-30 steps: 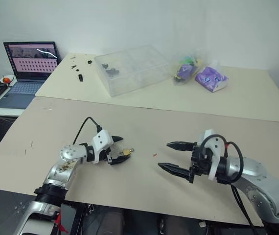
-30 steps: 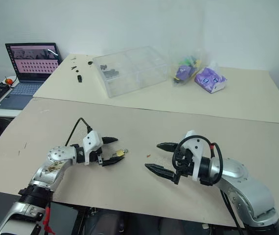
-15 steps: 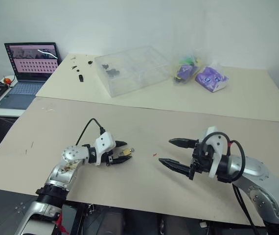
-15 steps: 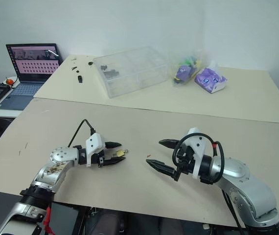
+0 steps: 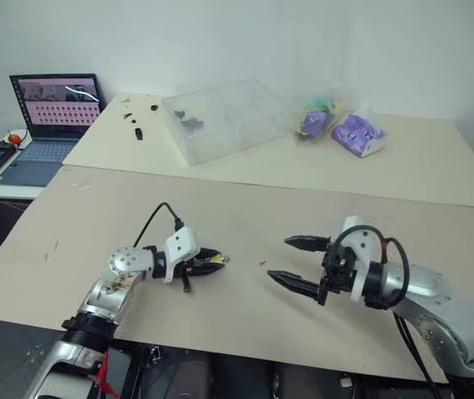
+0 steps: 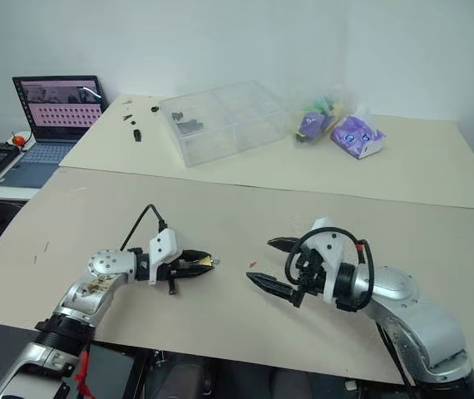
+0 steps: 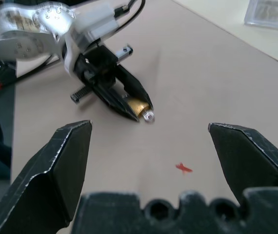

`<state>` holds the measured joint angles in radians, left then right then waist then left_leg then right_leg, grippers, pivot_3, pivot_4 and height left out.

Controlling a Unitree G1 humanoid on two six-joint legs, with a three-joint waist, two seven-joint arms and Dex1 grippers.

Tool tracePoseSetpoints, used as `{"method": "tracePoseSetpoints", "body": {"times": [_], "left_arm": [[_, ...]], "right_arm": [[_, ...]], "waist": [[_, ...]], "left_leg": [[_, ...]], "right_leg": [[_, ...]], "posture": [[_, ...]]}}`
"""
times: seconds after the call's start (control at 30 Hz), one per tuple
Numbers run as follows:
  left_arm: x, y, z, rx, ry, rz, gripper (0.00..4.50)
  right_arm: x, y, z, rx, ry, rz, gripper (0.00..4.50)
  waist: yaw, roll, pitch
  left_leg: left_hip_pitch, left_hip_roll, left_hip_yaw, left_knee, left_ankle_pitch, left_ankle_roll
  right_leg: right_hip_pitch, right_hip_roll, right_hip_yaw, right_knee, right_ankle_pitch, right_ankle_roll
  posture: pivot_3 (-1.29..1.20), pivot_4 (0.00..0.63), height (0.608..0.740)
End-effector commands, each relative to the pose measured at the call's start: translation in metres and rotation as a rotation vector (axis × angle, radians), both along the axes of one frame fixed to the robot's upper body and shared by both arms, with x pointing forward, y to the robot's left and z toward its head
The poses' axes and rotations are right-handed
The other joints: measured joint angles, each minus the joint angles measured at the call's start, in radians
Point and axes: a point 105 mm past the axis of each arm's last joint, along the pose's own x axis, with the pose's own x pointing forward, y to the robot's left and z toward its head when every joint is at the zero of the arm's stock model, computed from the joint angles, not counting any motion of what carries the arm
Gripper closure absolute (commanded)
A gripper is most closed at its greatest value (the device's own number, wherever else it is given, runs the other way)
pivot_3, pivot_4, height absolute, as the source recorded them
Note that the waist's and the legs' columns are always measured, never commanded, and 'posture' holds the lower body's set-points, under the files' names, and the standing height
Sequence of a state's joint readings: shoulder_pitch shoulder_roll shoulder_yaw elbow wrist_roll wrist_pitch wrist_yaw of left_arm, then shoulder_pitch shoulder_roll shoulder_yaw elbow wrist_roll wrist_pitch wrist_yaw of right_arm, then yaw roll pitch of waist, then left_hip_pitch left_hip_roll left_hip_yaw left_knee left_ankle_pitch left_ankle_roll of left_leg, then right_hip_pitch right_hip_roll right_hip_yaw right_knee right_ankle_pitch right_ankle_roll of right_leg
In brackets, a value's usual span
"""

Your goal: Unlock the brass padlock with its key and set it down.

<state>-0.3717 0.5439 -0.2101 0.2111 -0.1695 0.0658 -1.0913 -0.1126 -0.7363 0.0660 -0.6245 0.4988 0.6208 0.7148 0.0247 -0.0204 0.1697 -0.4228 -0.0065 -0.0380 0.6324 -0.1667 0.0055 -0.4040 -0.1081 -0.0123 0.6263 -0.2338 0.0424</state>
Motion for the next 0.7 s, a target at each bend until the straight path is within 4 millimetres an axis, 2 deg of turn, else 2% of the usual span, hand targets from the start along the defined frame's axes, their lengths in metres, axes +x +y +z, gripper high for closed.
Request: {"method": "tracePoseSetpoints", "body": {"times": [0.03, 0.1, 0.2, 0.3, 0.4, 0.5, 0.7], "left_arm": [[0.011, 0.016, 0.016, 0.052, -0.001, 0.006, 3.66], [0.011, 0.019, 0.030, 0.056, 0.004, -0.037, 3.66], [0.007, 0.022, 0.052, 0.072, 0.040, -0.115, 3.66], [0.004, 0.020, 0.076, 0.053, 0.062, -0.174, 3.66], [0.000, 0.013, 0.100, -0.012, 0.084, -0.219, 3.66], [-0.007, 0.004, 0.125, -0.080, 0.092, -0.276, 3.66], [-0.014, -0.009, 0.152, -0.125, 0.024, -0.311, 3.66]], "right_arm": [[0.014, -0.012, -0.019, -0.341, -0.226, 0.000, 0.00], [0.020, -0.013, -0.020, -0.459, -0.384, 0.041, 0.00], [0.032, -0.001, -0.002, -0.586, -0.740, 0.112, 0.00], [0.040, 0.014, 0.025, -0.632, -1.105, 0.128, 0.00], [0.037, 0.027, 0.031, -0.651, -1.327, 0.202, 0.00], [0.031, 0.042, 0.039, -0.592, -1.455, 0.250, 0.00], [0.025, 0.059, 0.046, -0.517, -1.551, 0.304, 0.00]], "waist": [[-0.004, -0.001, 0.000], [-0.011, -0.001, 0.001], [-0.021, -0.002, 0.002], [-0.027, -0.002, 0.002], [-0.028, -0.003, 0.003], [-0.028, -0.006, 0.005], [-0.038, -0.007, 0.005]], "left_leg": [[0.000, 0.000, 0.001, 0.001, 0.000, 0.000], [-0.002, 0.002, 0.002, 0.001, 0.000, 0.000], [-0.003, 0.003, 0.007, 0.001, 0.000, 0.000], [-0.009, 0.003, 0.010, 0.001, 0.000, 0.000], [-0.011, 0.004, 0.010, 0.000, 0.000, 0.000], [-0.012, 0.006, 0.010, 0.000, 0.000, 0.000], [-0.012, 0.006, 0.011, 0.002, 0.000, 0.000]], "right_leg": [[-0.001, 0.001, 0.000, 0.000, 0.000, 0.000], [-0.002, 0.002, 0.000, 0.000, 0.000, 0.000], [-0.007, 0.003, 0.001, 0.000, 0.000, 0.000], [-0.014, 0.005, 0.003, 0.003, 0.005, 0.006], [-0.018, 0.009, 0.006, 0.003, 0.005, 0.006], [-0.018, 0.011, 0.007, 0.003, 0.005, 0.005], [-0.017, 0.013, 0.010, 0.004, 0.006, 0.004]], "posture": [[0.00, 0.150, 0.740], [0.00, 0.150, 0.740], [0.00, 0.150, 0.740], [0.00, 0.150, 0.740], [0.00, 0.150, 0.740], [0.00, 0.150, 0.740], [0.00, 0.150, 0.740]]}}
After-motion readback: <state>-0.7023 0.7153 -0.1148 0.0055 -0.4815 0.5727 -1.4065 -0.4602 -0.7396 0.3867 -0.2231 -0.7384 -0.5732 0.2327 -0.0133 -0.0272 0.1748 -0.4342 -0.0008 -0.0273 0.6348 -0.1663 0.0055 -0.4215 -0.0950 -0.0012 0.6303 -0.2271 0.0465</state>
